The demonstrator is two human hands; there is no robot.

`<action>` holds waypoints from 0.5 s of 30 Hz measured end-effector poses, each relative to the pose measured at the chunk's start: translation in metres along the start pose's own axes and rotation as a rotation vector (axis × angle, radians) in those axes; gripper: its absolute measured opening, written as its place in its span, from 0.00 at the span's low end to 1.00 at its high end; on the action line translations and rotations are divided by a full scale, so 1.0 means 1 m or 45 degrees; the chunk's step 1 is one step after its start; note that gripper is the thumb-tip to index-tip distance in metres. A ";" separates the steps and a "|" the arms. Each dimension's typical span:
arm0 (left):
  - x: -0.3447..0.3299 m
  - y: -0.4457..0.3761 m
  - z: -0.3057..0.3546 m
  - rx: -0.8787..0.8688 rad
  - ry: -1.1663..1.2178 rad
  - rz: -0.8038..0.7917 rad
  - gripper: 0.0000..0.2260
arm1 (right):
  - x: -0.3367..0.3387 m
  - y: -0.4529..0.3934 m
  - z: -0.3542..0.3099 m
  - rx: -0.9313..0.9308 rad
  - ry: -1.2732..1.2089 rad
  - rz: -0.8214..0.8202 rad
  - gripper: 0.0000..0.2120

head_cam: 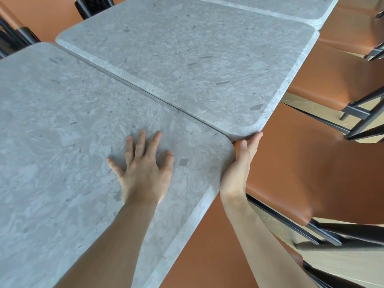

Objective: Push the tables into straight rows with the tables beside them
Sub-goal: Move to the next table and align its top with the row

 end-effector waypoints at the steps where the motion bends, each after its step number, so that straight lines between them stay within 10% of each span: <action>1: 0.000 0.000 0.000 0.000 0.001 -0.004 0.26 | 0.000 0.003 -0.004 0.045 -0.065 -0.014 0.25; 4: 0.000 0.000 0.001 0.003 0.007 -0.015 0.26 | -0.001 0.017 0.011 -0.144 -0.062 -0.042 0.35; 15: 0.001 0.001 0.000 0.016 0.000 -0.024 0.26 | -0.010 0.023 0.023 -0.424 -0.208 -0.231 0.19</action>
Point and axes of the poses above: each hand's wrist, its own y-axis away from the middle knuckle, its own x-axis out of the back of the hand, z = x × y, the point moved 10 cm from there along -y, towards the middle knuckle, and after that the axes turned 6 degrees about -x, right-handed, at the moved point
